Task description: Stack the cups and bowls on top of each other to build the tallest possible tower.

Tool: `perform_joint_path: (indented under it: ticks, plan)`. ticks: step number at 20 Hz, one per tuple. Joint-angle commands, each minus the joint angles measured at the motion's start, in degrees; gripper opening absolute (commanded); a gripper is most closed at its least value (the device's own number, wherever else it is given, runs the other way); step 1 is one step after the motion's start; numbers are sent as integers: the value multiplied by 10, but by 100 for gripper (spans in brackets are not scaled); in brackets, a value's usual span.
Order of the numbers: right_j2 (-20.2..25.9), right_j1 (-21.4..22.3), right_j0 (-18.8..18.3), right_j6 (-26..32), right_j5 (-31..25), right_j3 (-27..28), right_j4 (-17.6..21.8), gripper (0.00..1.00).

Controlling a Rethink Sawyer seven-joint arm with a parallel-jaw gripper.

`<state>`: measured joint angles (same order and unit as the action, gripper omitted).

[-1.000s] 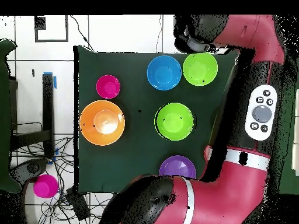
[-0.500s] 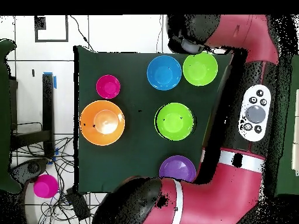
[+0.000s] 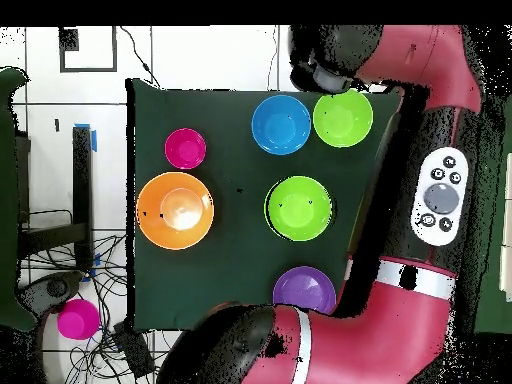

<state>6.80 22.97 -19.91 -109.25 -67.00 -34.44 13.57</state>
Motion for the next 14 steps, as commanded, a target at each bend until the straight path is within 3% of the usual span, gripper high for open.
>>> perform_joint_path:
  ticks: [1, 14]
  plan:
    - [8, -17, 11, -34, -21, -69, -5, 100]
    - [-6, -1, 15, -24, -17, -92, -27, 100]
